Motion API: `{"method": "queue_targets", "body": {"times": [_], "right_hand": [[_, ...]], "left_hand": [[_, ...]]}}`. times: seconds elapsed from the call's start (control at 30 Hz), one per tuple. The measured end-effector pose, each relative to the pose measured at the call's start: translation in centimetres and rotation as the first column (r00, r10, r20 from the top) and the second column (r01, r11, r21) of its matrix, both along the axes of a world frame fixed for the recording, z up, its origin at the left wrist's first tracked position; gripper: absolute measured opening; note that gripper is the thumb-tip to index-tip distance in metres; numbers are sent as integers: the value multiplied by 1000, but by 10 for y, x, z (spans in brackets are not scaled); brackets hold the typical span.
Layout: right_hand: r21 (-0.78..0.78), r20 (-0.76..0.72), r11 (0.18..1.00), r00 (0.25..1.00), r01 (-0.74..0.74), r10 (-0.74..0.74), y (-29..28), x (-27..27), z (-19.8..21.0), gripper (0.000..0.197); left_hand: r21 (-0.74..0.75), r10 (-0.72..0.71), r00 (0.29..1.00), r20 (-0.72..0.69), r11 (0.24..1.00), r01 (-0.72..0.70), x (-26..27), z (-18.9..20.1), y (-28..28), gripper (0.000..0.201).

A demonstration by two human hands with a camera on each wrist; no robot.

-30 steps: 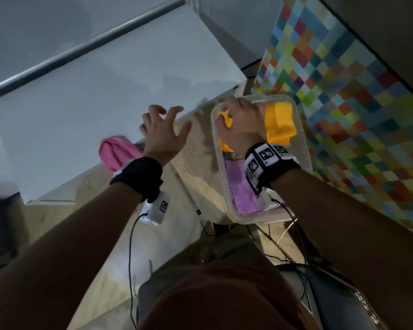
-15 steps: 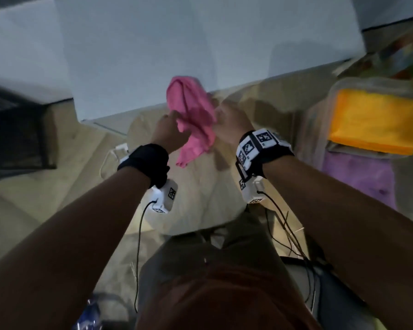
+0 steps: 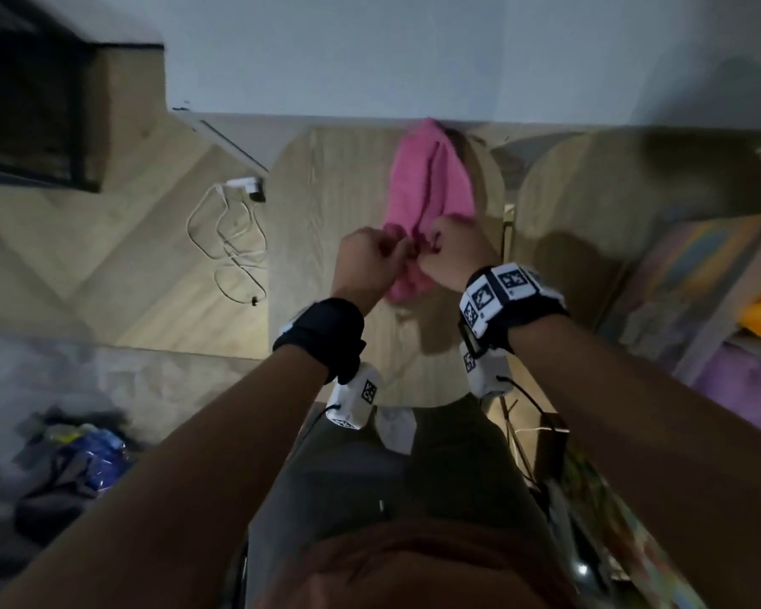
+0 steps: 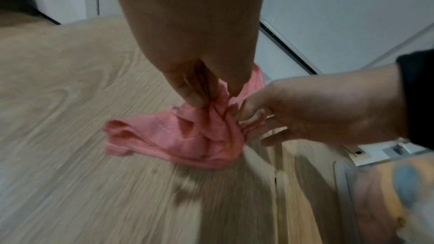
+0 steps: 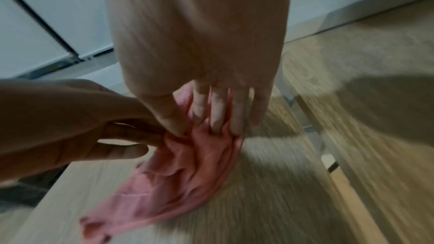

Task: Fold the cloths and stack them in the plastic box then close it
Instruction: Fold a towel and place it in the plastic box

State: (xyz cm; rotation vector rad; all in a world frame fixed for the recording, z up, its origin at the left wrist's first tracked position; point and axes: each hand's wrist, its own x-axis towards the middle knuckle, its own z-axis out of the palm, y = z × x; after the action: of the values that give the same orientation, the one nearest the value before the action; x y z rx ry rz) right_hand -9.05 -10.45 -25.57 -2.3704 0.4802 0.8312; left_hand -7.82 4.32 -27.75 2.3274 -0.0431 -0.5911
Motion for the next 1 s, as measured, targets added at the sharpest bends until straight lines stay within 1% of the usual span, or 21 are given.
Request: {"method": "queue_targets", "body": {"times": [0.03, 0.07, 0.13, 0.2, 0.23, 0.27, 0.3, 0.33, 0.37, 0.4, 0.43, 0.47, 0.5, 0.53, 0.6, 0.63, 0.7, 0.77, 0.83, 0.9, 1.0], "right_hand": [[-11, -24, 996, 996, -91, 91, 2, -5, -1, 13], [-11, -74, 987, 984, -161, 160, 4, -11, 0, 18], [68, -190, 978, 960, -197, 206, 5, -22, -3, 29], [297, -282, 952, 946, -75, 162, -1, -31, -1, 25], [475, -308, 875, 949, 89, 71, -2, -35, 3, 24], [576, -270, 778, 957, 251, -109, -4, -37, 4, 23], [507, -149, 786, 934, 355, -325, -7, -36, 2, 25], [283, 70, 873, 899, 398, -433, -8, -35, 0, 31], [46, 208, 905, 882, 423, -423, -12, -35, -5, 46], [-87, 170, 889, 886, 449, -431, -13, -34, -4, 62], [-136, 28, 880, 890, 454, -455, -16, -35, -4, 74], [-132, -128, 895, 888, 426, -442, -20, -37, -8, 76], [-100, -251, 917, 882, 386, -398, -22, -40, -10, 66], [-63, -300, 932, 884, 357, -358, -23, -45, -13, 51], [-16, -215, 940, 917, 340, -336, -23, -56, -13, 22], [24, -139, 927, 920, 374, -367, -22, -60, -9, 17], [165, 28, 847, 856, 506, -517, -23, -62, 1, 13], [190, 207, 824, 798, 534, -565, -32, -52, 19, 15], [236, 298, 806, 749, 543, -592, -44, -33, 42, 15], [322, 386, 790, 690, 521, -612, -55, -13, 72, 15], [258, 561, 899, 702, 354, -438, -72, 12, 117, 8]], "left_hand": [[-28, 61, 997, -48, 998, -62, 1, 4, 0, 42], [-51, 97, 991, -91, 993, -102, 3, 7, -2, 56], [-59, 76, 979, -188, 994, -89, 10, 12, -6, 85], [-1, -50, 976, -211, 999, 51, 18, 5, -10, 75], [37, -104, 976, -190, 993, 113, 20, -1, -11, 71], [58, -154, 972, -178, 984, 167, 22, -9, -11, 71], [71, -191, 963, -189, 976, 207, 22, -11, -12, 68], [101, -241, 954, -180, 960, 261, 22, -19, -12, 60], [151, -311, 937, -158, 930, 334, 20, -23, -14, 50], [179, -381, 917, -118, 900, 397, 18, -22, -16, 41], [189, -433, 898, -84, 878, 440, 15, -23, -18, 33], [171, -462, 886, -40, 870, 462, 11, -24, -21, 28], [138, -456, 889, -21, 880, 455, 6, -21, -23, 28], [102, -420, 908, -17, 902, 419, 1, -20, -23, 30], [2, -252, 967, -23, 968, 252, -10, -6, -19, 23], [-43, -182, 983, -7, 982, 182, -13, 3, -15, 17], [-107, -96, 994, 54, 989, 101, -13, 27, -4, 11], [-98, -32, 990, 140, 994, 46, 0, 53, 12, 11], [-93, 25, 968, 250, 996, -2, 20, 84, 28, 16], [-72, 32, 945, 326, 997, -9, 39, 119, 46, 21], [52, -79, 918, 388, 997, 64, 62, 172, 67, 28]]}}
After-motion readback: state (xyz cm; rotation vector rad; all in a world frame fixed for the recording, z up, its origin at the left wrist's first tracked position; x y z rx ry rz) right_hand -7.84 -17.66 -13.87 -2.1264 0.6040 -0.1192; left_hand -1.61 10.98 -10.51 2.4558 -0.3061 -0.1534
